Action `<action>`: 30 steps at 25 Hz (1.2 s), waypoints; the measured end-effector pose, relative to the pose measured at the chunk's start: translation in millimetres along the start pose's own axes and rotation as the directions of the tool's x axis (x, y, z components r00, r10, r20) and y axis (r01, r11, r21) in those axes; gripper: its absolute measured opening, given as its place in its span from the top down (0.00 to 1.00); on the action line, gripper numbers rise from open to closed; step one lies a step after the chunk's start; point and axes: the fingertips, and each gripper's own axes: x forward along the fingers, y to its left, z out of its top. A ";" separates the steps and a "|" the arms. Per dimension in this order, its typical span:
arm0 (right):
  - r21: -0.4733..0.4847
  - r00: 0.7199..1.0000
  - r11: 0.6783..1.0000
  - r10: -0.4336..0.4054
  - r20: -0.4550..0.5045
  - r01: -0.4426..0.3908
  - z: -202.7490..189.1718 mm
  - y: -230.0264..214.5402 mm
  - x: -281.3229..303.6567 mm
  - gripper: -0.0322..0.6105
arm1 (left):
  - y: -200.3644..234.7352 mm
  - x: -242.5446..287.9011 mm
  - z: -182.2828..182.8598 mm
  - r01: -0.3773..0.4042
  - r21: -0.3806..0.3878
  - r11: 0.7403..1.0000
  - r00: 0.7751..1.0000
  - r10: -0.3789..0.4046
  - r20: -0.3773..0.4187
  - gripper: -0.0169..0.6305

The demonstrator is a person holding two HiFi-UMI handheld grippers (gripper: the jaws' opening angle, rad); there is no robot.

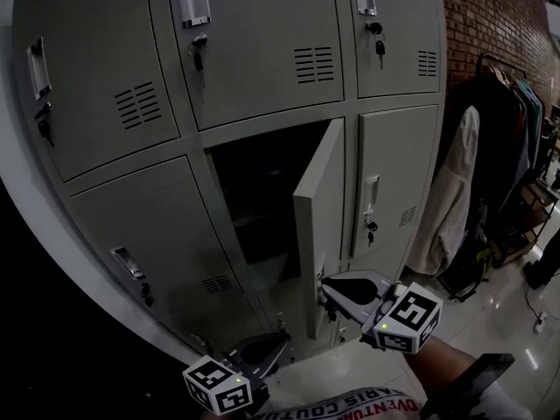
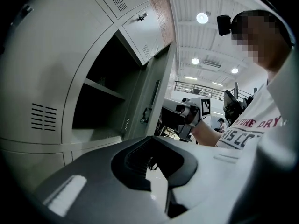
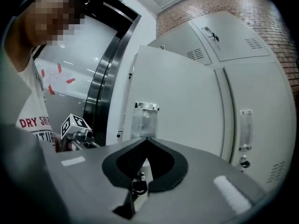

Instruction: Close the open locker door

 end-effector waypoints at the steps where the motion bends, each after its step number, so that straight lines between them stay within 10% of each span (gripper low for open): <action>1: -0.002 1.000 1.000 0.016 -0.003 -0.016 -1.5 1.8 10.2 0.96 | 5.0 -3.1 2.0 -0.011 -0.002 1.000 1.000 0.011 0.008 0.97; 12: -0.032 0.990 0.991 0.130 -0.047 -0.131 -14.8 1.2 110.0 0.96 | 45.7 -37.3 15.2 -0.158 0.021 0.987 0.986 0.157 0.052 0.97; 30: -0.051 0.995 0.999 -0.018 -0.095 0.014 -27.4 -57.1 169.2 0.96 | 63.1 -55.7 23.0 -0.256 0.077 0.964 0.965 0.249 0.084 0.97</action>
